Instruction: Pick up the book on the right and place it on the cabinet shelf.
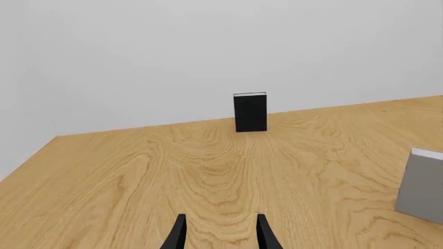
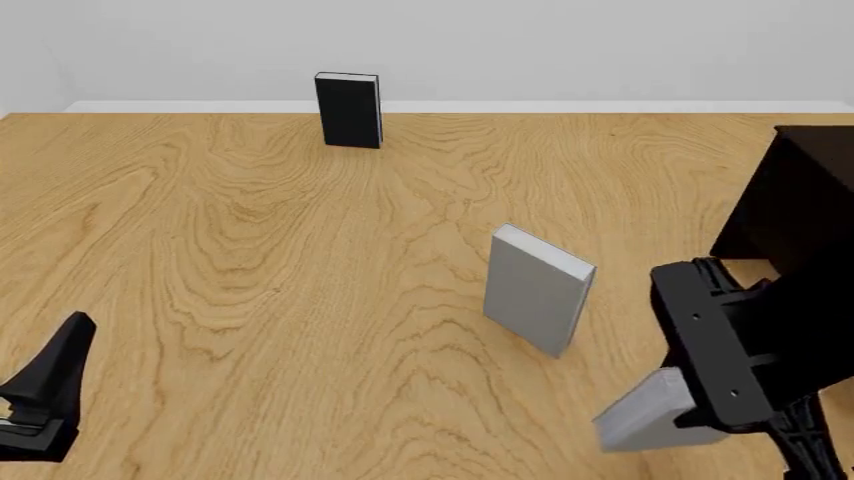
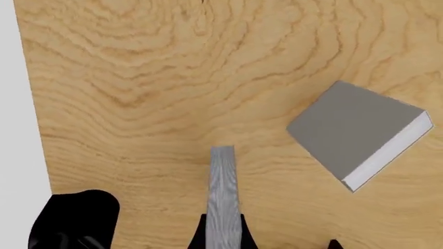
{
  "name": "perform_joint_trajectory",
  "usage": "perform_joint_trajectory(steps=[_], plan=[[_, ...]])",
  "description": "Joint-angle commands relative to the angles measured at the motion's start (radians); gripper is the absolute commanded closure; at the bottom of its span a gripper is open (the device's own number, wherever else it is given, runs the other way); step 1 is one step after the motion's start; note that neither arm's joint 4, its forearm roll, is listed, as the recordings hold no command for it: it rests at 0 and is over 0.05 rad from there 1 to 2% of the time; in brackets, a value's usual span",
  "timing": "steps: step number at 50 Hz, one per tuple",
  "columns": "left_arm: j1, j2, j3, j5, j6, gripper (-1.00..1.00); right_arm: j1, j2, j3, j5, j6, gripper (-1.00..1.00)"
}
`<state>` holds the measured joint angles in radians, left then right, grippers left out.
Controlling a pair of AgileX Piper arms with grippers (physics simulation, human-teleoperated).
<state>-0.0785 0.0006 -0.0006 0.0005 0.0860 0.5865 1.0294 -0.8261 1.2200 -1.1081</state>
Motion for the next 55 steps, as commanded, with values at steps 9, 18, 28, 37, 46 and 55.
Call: perform_joint_trajectory(steps=[9,18,28,37,46,55], plan=[[-0.009,0.000,0.000,-0.001,0.010,-1.00,-0.428,-0.196,0.084,0.000,-0.327,1.00],[-0.008,0.000,0.000,-0.001,0.008,-1.00,-0.597,-0.260,0.042,0.000,-0.464,1.00],[-0.009,0.000,0.000,-0.001,0.010,-1.00,-0.594,-0.325,-0.009,-0.014,-0.484,1.00],[-0.008,0.000,0.000,-0.002,0.011,-1.00,-0.549,-0.279,0.049,-0.198,-0.468,1.00],[-0.009,0.000,0.000,-0.002,0.012,-1.00,-0.516,-0.229,0.117,-0.330,-0.443,1.00],[-0.009,0.000,0.000,-0.003,0.014,-1.00,-0.551,-0.166,0.215,-0.557,-0.487,1.00]])
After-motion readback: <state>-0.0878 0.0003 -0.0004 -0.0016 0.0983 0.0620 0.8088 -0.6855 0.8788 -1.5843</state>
